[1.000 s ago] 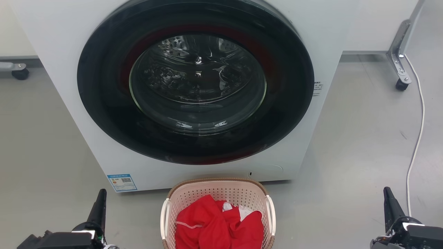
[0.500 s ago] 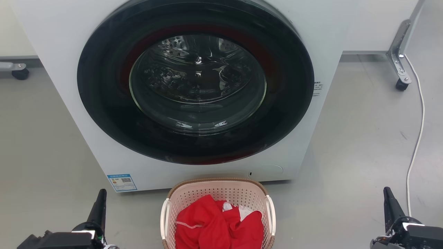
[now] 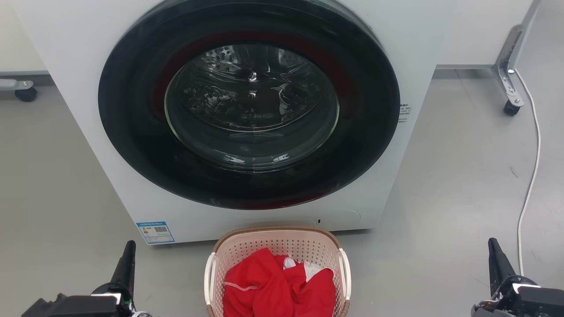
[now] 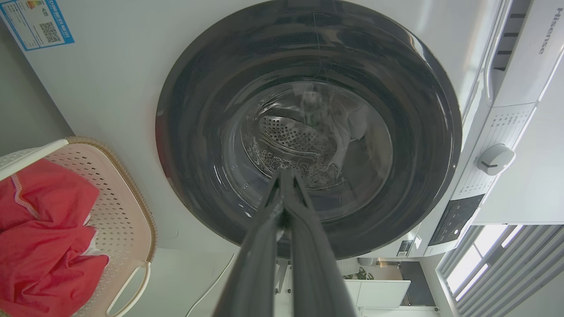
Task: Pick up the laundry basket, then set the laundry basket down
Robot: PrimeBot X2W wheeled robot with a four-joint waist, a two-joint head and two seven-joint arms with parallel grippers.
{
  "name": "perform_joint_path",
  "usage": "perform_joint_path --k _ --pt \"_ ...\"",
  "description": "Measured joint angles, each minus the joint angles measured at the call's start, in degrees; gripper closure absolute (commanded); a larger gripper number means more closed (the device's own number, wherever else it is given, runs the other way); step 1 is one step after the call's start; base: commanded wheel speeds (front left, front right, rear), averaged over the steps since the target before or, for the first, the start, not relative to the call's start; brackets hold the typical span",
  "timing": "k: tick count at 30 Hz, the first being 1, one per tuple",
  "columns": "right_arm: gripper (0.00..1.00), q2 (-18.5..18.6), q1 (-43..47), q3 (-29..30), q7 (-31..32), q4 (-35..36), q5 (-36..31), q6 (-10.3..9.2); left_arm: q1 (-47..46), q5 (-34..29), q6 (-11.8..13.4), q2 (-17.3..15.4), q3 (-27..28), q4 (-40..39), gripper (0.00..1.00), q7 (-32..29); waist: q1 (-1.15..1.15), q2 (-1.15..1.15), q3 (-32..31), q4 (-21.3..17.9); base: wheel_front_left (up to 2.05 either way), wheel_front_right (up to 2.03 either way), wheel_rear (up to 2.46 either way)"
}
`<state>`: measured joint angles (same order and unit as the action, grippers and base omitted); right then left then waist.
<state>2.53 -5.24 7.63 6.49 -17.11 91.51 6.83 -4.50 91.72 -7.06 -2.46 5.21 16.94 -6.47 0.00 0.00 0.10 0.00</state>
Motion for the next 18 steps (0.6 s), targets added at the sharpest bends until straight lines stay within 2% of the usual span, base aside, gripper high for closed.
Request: perform_joint_path --k 18 --pt "1.00 0.0 0.0 0.0 0.0 0.0 0.0 0.00 0.0 0.0 0.0 0.0 0.0 0.0 1.00 0.0 0.00 0.00 0.0 0.0 0.00 0.00 0.00"
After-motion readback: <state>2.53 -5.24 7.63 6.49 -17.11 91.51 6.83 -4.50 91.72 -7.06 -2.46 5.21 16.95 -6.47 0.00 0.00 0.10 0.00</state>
